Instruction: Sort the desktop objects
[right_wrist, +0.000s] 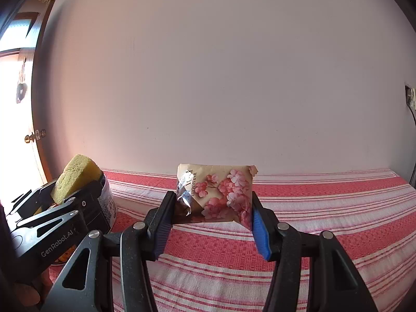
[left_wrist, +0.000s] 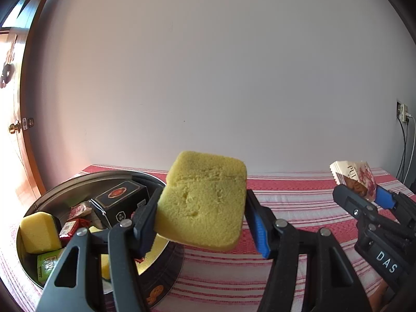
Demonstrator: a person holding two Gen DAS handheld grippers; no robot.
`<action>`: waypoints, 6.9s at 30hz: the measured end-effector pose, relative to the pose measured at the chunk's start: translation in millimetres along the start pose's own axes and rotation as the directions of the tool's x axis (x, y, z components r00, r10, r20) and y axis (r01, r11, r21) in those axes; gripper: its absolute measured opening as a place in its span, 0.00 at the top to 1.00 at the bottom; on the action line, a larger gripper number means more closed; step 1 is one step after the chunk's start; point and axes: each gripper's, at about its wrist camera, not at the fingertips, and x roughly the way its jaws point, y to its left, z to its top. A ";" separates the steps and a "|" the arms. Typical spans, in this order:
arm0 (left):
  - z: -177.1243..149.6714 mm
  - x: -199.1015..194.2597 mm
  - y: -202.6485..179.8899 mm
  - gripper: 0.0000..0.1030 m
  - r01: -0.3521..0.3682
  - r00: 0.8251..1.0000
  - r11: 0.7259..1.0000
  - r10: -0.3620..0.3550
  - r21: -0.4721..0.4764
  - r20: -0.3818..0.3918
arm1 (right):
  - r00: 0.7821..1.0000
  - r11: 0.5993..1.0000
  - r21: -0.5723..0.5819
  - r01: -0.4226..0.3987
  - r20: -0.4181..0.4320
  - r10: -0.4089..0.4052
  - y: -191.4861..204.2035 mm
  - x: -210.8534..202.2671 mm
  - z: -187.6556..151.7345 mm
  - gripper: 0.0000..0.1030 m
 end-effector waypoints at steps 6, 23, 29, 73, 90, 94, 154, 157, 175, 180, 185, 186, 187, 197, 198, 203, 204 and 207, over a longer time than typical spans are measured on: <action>-0.6 0.3 6.5 0.41 0.003 1.000 1.000 -0.003 -0.007 -0.002 | 0.999 0.998 -0.047 -0.035 0.013 0.035 1.7 -4.9 -1.8 0.45; -7.9 -3.6 22.5 0.41 -0.006 1.000 1.000 0.006 -0.019 0.011 | 0.997 0.994 -0.084 -0.064 0.040 0.068 25.1 -13.3 3.2 0.45; -8.6 -5.0 40.9 0.41 -0.028 0.999 0.998 0.029 -0.057 0.023 | 0.996 0.994 -0.088 -0.070 0.047 0.074 26.2 -14.2 4.0 0.45; -18.7 -30.2 186.9 0.42 -0.200 0.974 0.929 0.223 -0.311 0.040 | 0.974 0.963 -0.153 -0.224 0.010 0.228 163.8 4.3 -9.6 0.45; 28.1 30.0 194.9 0.42 -0.281 0.959 0.937 0.283 -0.207 -0.021 | 0.975 0.968 -0.145 -0.206 0.051 0.215 166.2 -1.6 -7.8 0.45; 25.4 24.4 206.9 0.42 -0.264 0.962 0.931 0.273 -0.252 0.001 | 0.978 0.968 -0.163 -0.193 0.050 0.203 169.5 -0.6 -7.9 0.45; 19.3 51.4 196.0 0.01 -0.222 0.970 0.971 0.210 -0.085 -0.126 | 0.961 0.975 0.087 -0.203 -0.175 0.216 190.6 101.5 56.4 0.15; 19.6 47.7 198.7 0.01 -0.223 0.971 0.968 0.210 -0.119 -0.112 | 0.979 0.981 0.111 -0.158 -0.110 0.170 175.1 80.6 49.4 0.08; 1.7 -5.4 159.2 0.01 -0.391 0.906 0.917 0.398 -0.073 0.143 | 0.986 0.993 0.038 -0.112 0.130 0.106 162.1 -5.4 9.0 0.01; -7.3 -0.9 156.9 0.01 -0.336 0.938 0.938 0.341 -0.089 0.056 | 0.986 0.991 0.041 -0.124 0.119 0.119 159.4 -11.0 10.6 0.01; -10.5 2.1 151.6 0.01 -0.356 0.934 0.932 0.358 -0.070 0.018 | 0.987 0.984 0.087 -0.158 0.056 0.153 154.4 -12.5 6.4 0.01; -11.3 -0.7 151.9 0.01 -0.356 0.933 0.931 0.358 -0.081 0.020 | 0.988 0.984 0.091 -0.153 0.049 0.149 153.6 -13.6 6.1 0.01; -12.2 -3.3 152.4 0.01 -0.353 0.934 0.931 0.357 -0.095 0.020 | 0.988 0.984 0.094 -0.149 0.047 0.145 152.9 -13.1 5.9 0.01; -17.2 -14.0 148.3 0.00 -0.357 0.932 0.925 0.361 -0.131 0.011 | 0.993 0.986 0.117 -0.121 0.015 0.120 145.8 -7.9 2.4 0.01; -17.3 -13.7 147.6 0.00 -0.362 0.930 0.923 0.367 -0.129 0.009 | 0.993 0.986 0.114 -0.120 0.014 0.119 146.6 -7.5 2.1 0.01; -18.9 -17.2 146.4 0.00 -0.385 0.921 0.913 0.390 -0.137 0.008 | 0.993 0.994 0.050 -0.093 0.081 0.089 153.1 -20.1 3.2 0.01; -19.3 -18.2 146.0 0.00 -0.391 0.918 0.910 0.396 -0.139 0.006 | 0.992 0.996 0.026 -0.083 0.102 0.080 154.9 -24.3 3.1 0.01; -21.0 -22.2 143.5 0.00 -0.396 0.916 0.907 0.401 -0.144 0.005 | 0.986 0.998 -0.045 -0.050 0.154 0.057 159.7 -34.6 1.3 0.01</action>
